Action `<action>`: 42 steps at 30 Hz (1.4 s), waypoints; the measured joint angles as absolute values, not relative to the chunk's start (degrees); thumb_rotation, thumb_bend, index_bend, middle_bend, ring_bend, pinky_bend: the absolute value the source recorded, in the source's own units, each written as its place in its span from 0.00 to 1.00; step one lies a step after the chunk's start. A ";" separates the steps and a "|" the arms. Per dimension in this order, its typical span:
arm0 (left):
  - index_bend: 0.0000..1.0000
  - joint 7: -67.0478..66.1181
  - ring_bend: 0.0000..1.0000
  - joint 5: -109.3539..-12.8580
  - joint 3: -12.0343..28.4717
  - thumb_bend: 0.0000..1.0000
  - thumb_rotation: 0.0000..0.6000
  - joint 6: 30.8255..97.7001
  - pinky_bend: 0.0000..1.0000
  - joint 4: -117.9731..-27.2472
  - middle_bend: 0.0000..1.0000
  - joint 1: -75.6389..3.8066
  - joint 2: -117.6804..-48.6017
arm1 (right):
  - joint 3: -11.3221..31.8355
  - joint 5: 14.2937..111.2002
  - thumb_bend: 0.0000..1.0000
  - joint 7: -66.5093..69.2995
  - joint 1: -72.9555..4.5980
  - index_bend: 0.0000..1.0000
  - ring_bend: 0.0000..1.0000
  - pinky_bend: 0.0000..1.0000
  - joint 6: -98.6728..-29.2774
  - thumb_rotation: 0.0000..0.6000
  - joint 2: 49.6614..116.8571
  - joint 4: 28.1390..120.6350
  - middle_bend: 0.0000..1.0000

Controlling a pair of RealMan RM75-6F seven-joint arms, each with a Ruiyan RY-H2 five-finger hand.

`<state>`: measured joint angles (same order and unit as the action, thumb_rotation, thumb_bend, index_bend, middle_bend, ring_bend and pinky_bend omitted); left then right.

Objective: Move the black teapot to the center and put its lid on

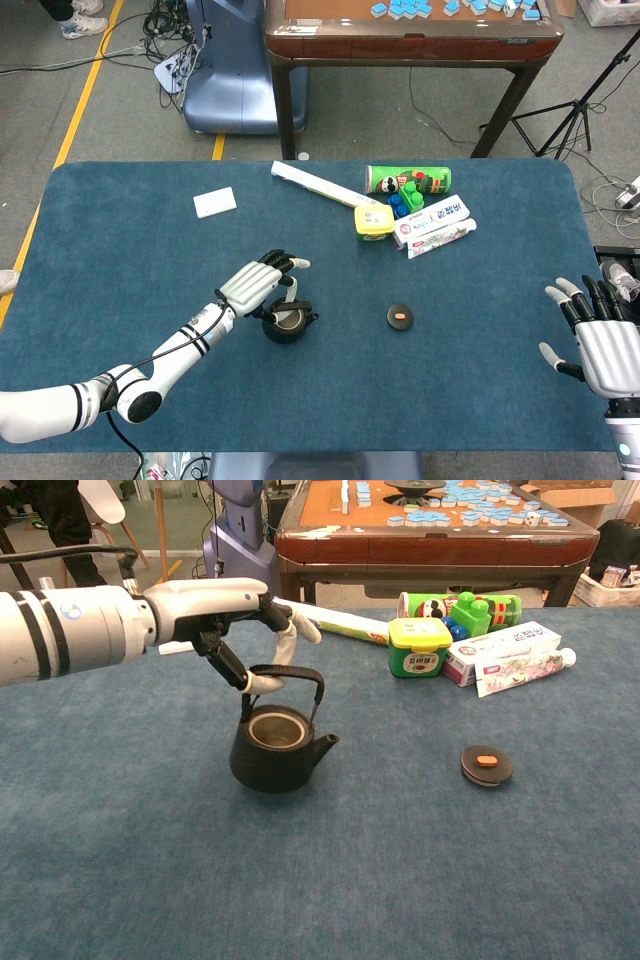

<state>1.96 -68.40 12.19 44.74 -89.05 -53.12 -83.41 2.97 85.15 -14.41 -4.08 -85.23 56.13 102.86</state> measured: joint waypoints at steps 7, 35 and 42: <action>0.70 -0.29 0.08 -66.15 12.04 0.36 1.00 44.13 0.01 -86.32 0.15 -54.16 -86.15 | 2.85 85.02 0.25 -13.95 -3.57 0.20 0.02 0.06 -85.60 1.00 56.13 102.46 0.17; 0.01 -1.36 0.00 -63.10 11.51 0.36 1.00 42.42 0.01 -86.48 0.04 -54.15 -85.17 | 2.94 85.35 0.25 -12.93 -3.10 0.20 0.02 0.06 -85.70 1.00 55.74 102.47 0.17; 0.00 -1.77 0.00 -62.22 11.13 0.33 1.00 41.75 0.00 -87.71 0.00 -54.02 -83.71 | 2.92 85.55 0.25 -12.76 -3.04 0.20 0.02 0.06 -85.70 1.00 55.60 102.53 0.17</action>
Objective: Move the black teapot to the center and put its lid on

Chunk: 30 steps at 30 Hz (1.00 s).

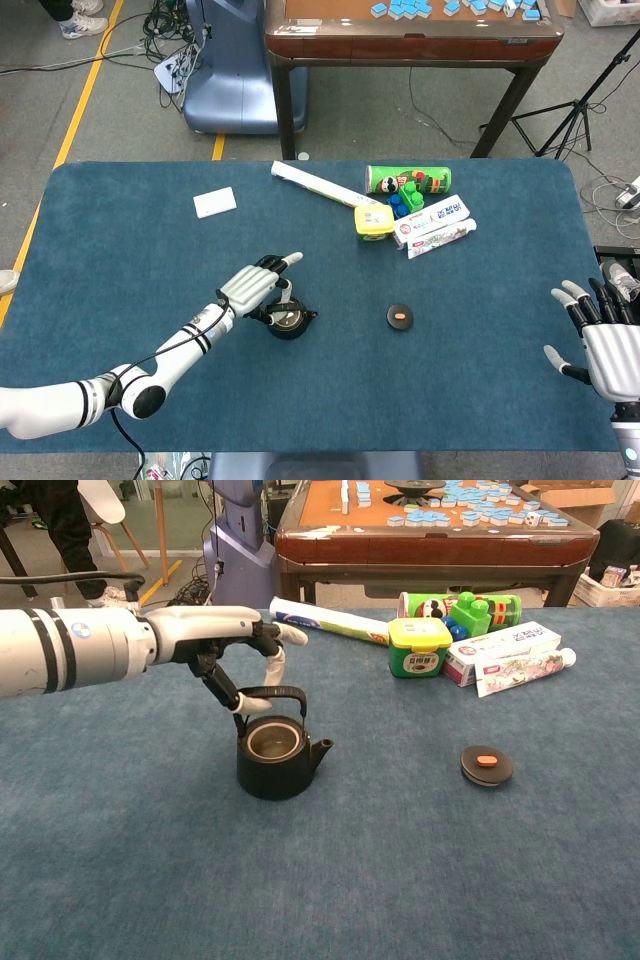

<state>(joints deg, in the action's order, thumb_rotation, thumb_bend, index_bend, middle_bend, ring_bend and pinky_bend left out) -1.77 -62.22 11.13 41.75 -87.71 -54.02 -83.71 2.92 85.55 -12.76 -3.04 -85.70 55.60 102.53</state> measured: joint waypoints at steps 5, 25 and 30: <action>0.00 -1.87 0.00 -61.91 11.12 0.27 1.00 42.38 0.00 -88.05 0.00 -53.69 -83.33 | 2.91 85.71 0.25 -12.68 -3.01 0.20 0.02 0.06 -85.73 1.00 55.53 102.56 0.17; 0.00 -0.69 0.00 -61.17 11.45 0.25 1.00 43.32 0.00 -86.93 0.00 -52.42 -81.79 | 3.04 85.93 0.25 -13.01 -3.08 0.20 0.02 0.06 -85.75 1.00 55.49 102.95 0.17; 0.00 -0.46 0.00 -60.61 11.59 0.25 1.00 43.99 0.00 -87.35 0.00 -51.75 -81.15 | 2.92 86.26 0.25 -12.96 -3.14 0.20 0.02 0.06 -85.57 1.00 55.41 103.02 0.17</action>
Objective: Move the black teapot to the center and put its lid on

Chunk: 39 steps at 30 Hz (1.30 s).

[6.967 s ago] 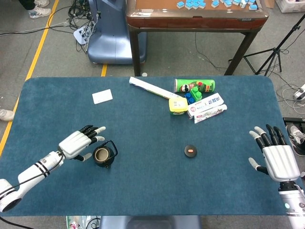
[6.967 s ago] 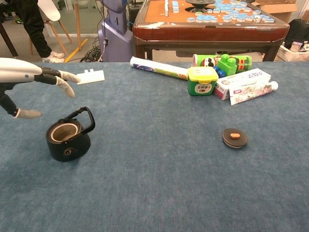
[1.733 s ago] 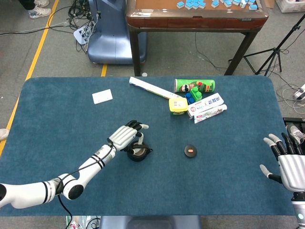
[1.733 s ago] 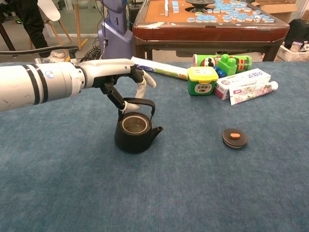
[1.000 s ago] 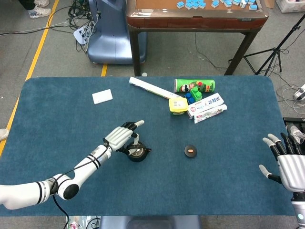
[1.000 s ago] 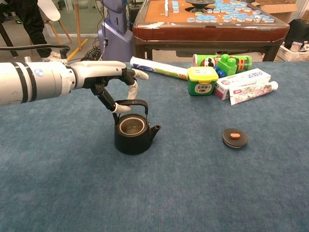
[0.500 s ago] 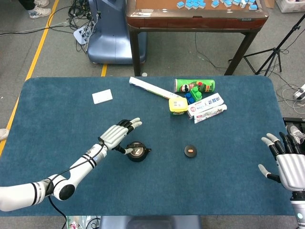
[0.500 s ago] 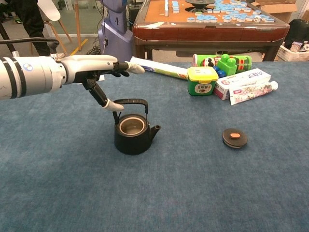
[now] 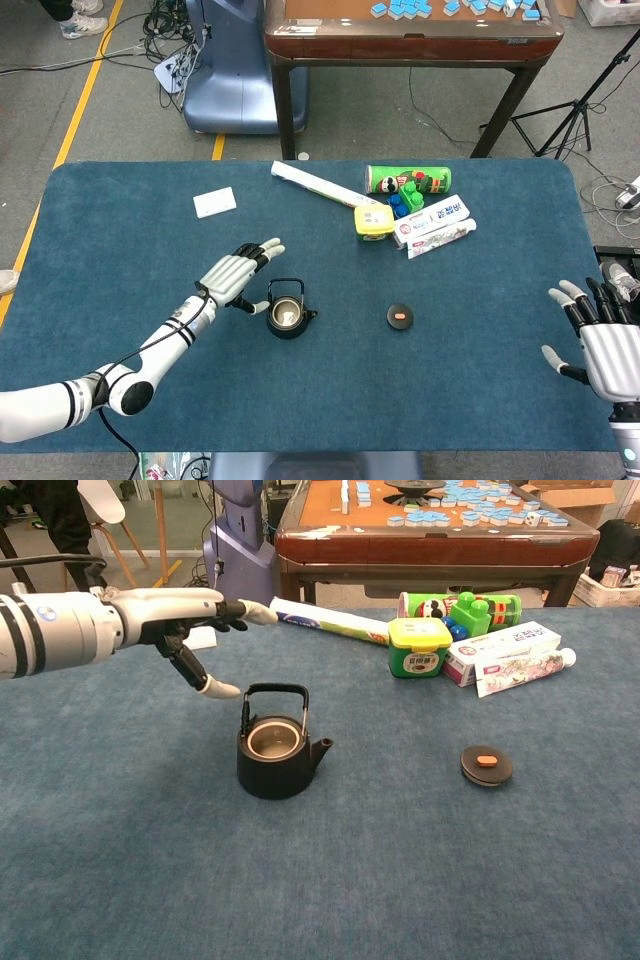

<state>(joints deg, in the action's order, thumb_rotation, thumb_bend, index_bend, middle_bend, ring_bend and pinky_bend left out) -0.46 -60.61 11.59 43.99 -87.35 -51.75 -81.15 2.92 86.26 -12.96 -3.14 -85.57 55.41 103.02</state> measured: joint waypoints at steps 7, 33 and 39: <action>0.00 0.65 0.00 -62.95 11.34 0.25 1.00 48.75 0.00 -90.14 0.00 -48.46 -78.10 | 2.82 87.19 0.25 -13.52 -4.06 0.20 0.02 0.06 -84.37 1.00 55.09 103.72 0.17; 0.00 -3.58 0.00 -72.45 2.19 0.25 1.00 76.89 0.00 -96.59 0.00 -23.61 -67.22 | 2.43 89.69 0.25 -16.74 -14.53 0.25 0.02 0.06 -68.10 1.00 54.09 107.54 0.21; 0.00 -3.98 0.00 -74.28 0.96 0.25 1.00 79.88 0.00 -98.42 0.00 -19.89 -65.75 | 2.71 90.01 0.25 -18.08 -19.61 0.25 0.02 0.06 -60.93 1.00 55.79 107.50 0.21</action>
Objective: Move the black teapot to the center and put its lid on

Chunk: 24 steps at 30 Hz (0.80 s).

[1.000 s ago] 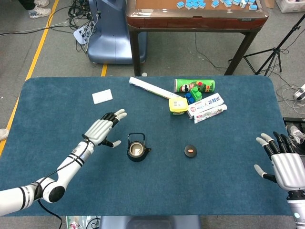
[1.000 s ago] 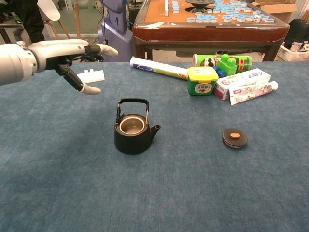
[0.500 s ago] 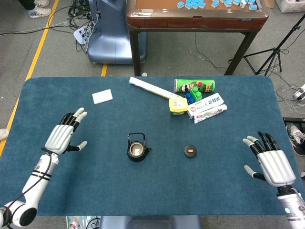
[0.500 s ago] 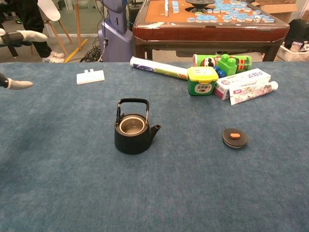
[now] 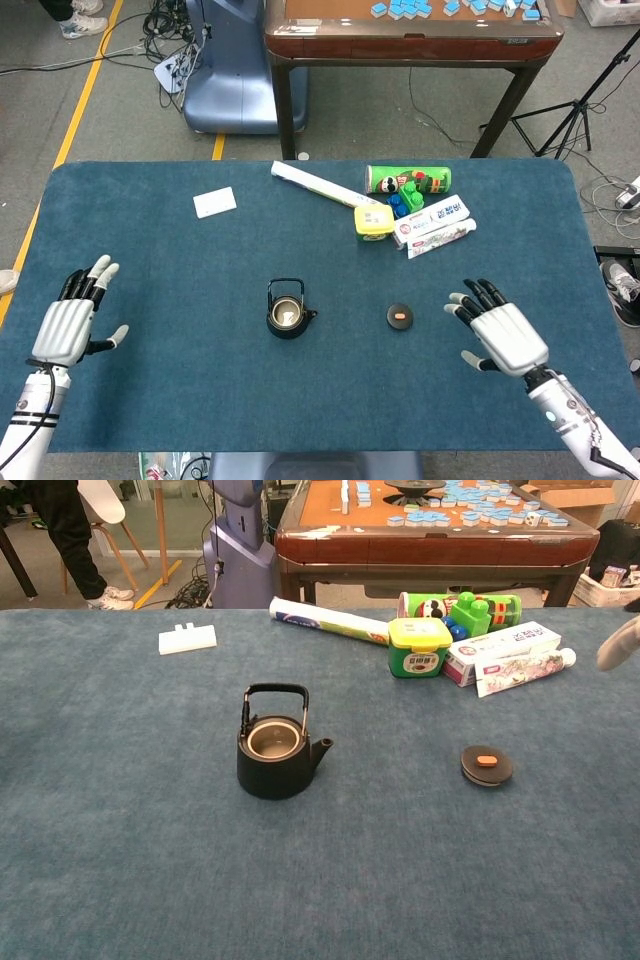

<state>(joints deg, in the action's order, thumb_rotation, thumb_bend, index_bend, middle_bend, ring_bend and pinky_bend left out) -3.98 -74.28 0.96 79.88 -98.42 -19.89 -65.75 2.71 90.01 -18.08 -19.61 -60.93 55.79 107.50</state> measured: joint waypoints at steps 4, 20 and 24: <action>0.00 -4.51 0.00 -76.26 0.72 0.25 1.00 82.46 0.00 -99.18 0.00 -18.00 -65.55 | 3.15 89.15 0.25 -19.38 -23.30 0.25 0.01 0.06 -55.74 1.00 57.77 106.74 0.19; 0.00 -3.78 0.00 -80.15 0.87 0.25 1.00 85.53 0.00 -100.93 0.00 -13.41 -65.01 | 5.02 78.11 0.23 -32.87 -34.01 0.25 0.00 0.00 -45.15 1.00 68.81 98.61 0.05; 0.00 -3.50 0.00 -80.26 1.01 0.25 1.00 84.94 0.00 -101.03 0.00 -12.99 -64.84 | 4.83 74.35 0.23 -36.36 -35.09 0.25 0.00 0.00 -45.14 1.00 71.08 97.14 0.05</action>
<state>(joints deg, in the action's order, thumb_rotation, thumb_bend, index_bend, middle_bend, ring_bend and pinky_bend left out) -3.50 -80.26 1.01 84.94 -101.03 -12.99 -64.84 4.83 74.35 -36.36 -35.09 -45.14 71.08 97.14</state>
